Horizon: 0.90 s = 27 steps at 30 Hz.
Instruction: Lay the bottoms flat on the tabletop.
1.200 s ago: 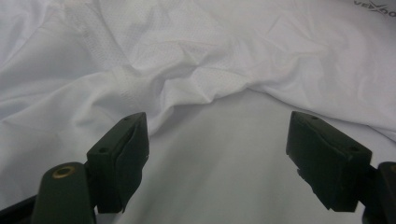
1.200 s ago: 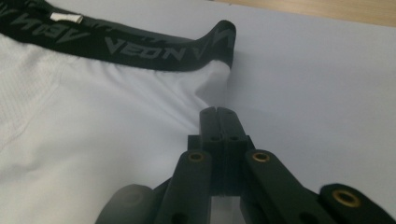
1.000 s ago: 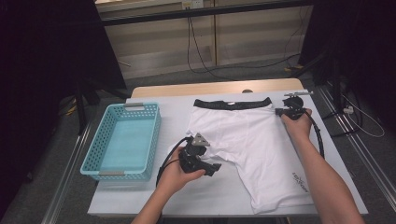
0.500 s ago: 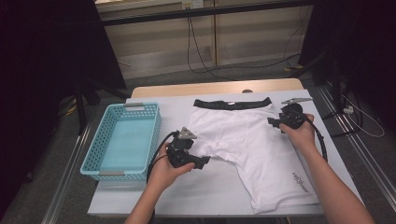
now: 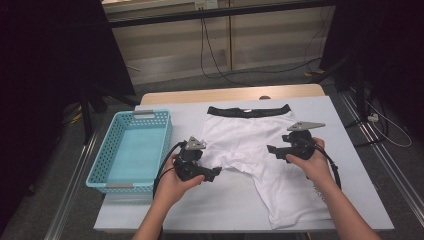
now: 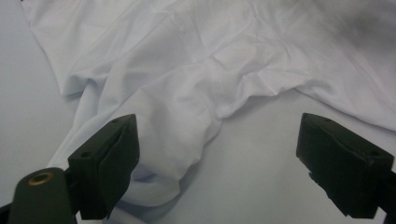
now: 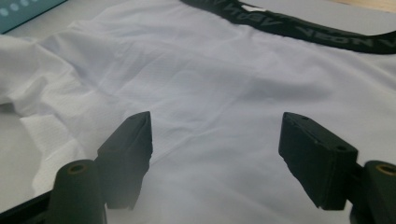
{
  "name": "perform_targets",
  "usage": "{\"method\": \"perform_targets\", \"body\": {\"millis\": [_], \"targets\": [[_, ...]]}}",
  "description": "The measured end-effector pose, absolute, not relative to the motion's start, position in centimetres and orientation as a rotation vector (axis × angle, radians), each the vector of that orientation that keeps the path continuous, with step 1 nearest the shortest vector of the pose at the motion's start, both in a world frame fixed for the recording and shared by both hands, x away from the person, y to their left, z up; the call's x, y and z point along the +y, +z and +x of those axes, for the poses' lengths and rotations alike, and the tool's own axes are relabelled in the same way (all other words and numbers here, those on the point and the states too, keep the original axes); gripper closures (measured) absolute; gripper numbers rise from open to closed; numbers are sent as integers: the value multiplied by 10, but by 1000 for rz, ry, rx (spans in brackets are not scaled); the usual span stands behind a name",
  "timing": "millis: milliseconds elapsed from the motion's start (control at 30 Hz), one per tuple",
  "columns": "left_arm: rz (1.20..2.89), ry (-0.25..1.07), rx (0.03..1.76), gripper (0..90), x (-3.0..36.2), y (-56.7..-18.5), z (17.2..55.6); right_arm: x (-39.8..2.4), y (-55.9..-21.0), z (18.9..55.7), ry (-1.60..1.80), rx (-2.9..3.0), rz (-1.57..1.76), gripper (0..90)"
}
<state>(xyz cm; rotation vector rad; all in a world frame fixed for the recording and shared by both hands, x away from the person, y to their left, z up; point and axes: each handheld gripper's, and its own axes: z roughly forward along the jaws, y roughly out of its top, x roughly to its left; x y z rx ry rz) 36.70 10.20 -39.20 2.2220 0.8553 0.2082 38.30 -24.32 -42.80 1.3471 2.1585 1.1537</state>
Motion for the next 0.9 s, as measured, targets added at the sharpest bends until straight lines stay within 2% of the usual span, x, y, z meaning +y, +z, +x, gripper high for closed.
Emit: {"method": "perform_targets", "body": {"millis": [267, 500, 900], "targets": [[2218, 227, 863, 134, 108, -390, 364, -203, -430, 377, 1142, 2260, 1242, 219], [2210, 232, 888, 134, 115, -390, 360, -171, -433, 377, 1145, 2327, 1165, 234], [2213, 235, 894, 133, 119, -391, 358, -165, -432, 374, 1173, 2332, 1159, 250]]}}
